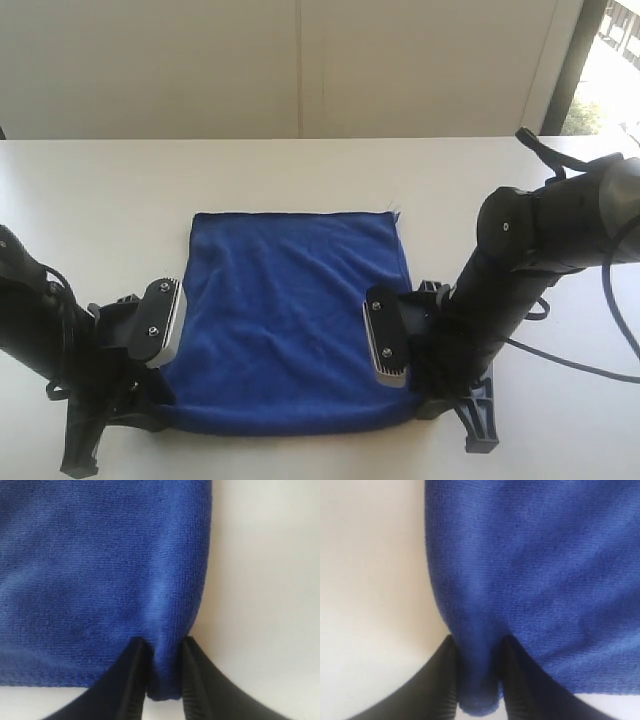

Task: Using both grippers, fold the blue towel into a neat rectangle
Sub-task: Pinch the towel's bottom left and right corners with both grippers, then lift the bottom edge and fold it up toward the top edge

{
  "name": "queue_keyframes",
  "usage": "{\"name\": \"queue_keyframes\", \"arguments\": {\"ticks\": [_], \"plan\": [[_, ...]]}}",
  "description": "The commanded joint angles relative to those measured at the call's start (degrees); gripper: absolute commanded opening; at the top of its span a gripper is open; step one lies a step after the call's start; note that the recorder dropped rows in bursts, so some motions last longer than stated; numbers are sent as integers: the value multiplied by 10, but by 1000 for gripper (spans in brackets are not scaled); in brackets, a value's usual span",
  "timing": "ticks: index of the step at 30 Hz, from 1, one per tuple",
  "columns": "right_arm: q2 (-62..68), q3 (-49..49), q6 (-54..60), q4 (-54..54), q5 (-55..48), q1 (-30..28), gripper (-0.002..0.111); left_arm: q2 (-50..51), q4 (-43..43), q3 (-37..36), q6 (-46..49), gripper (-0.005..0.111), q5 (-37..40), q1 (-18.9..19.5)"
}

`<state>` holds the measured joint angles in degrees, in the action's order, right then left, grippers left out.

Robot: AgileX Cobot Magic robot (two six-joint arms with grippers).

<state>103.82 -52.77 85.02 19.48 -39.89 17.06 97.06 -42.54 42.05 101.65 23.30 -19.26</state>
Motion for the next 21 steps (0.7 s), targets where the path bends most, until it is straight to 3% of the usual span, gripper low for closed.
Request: {"name": "queue_keyframes", "arguments": {"ticks": [1,5,14,21], "plan": [[4,3,3,1,-31,1,18,1,-3,-3,-10,14,26,-3],[4,3,3,0,-63,1,12,-17,-3,-3,-12,0,50,-3],[-20,2,-63,0,-140,1,0,-91,2,-3,-62,0,86,-3],[-81,2,-120,-33,-140,1,0,-128,22,-3,-111,0,150,-3]]}}
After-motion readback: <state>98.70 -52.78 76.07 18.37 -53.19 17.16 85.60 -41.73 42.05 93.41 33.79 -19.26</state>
